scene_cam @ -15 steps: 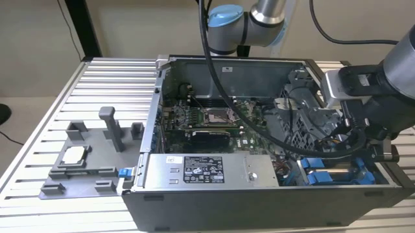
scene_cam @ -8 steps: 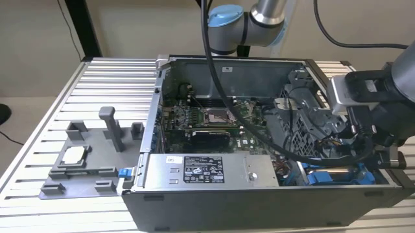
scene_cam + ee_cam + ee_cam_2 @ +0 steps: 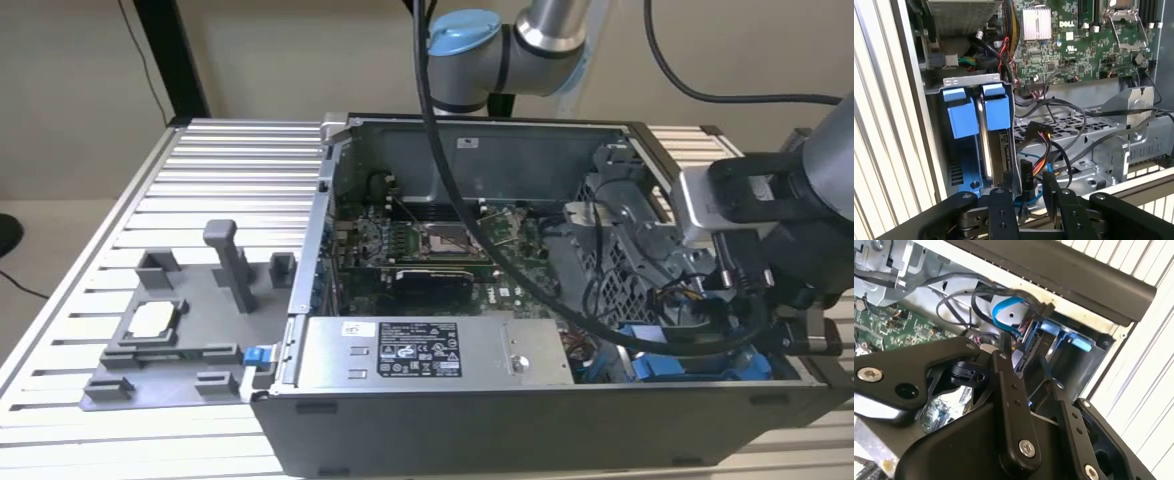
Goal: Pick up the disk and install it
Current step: 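Insert the first disk wire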
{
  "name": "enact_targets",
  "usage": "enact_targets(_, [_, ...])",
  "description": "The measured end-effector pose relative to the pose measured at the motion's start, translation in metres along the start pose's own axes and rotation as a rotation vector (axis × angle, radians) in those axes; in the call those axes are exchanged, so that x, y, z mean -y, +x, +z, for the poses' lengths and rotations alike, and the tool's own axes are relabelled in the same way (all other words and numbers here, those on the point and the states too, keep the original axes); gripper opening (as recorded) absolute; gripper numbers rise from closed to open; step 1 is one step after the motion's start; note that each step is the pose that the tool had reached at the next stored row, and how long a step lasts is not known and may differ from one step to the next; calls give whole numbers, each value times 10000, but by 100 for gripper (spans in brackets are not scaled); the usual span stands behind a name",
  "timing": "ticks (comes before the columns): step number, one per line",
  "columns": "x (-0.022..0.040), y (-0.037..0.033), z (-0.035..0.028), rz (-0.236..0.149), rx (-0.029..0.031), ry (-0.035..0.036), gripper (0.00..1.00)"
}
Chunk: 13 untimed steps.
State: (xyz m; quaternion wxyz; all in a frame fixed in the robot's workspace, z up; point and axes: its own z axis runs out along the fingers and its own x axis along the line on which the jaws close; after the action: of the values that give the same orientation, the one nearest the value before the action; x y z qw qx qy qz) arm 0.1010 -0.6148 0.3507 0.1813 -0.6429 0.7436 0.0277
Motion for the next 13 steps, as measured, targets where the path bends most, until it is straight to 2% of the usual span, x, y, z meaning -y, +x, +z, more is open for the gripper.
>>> enact_targets(1, [-14, 1, -4, -32, -19, 76, 100])
enact_targets(3, [-49, 5, -11, -67, -75, 140, 100])
enact_targets(4, [-71, 8, -17, -88, -139, 167, 100])
enact_targets(5, [-89, 10, -21, -113, -217, 191, 100])
enact_targets(7, [-124, 8, -27, -183, -453, 256, 100])
enact_targets(8, [-140, -3, -28, -217, -535, 308, 100])
enact_targets(9, [-157, -22, -25, -244, -569, 371, 100])
enact_targets(13, [-211, -104, -9, -304, -580, 565, 100])
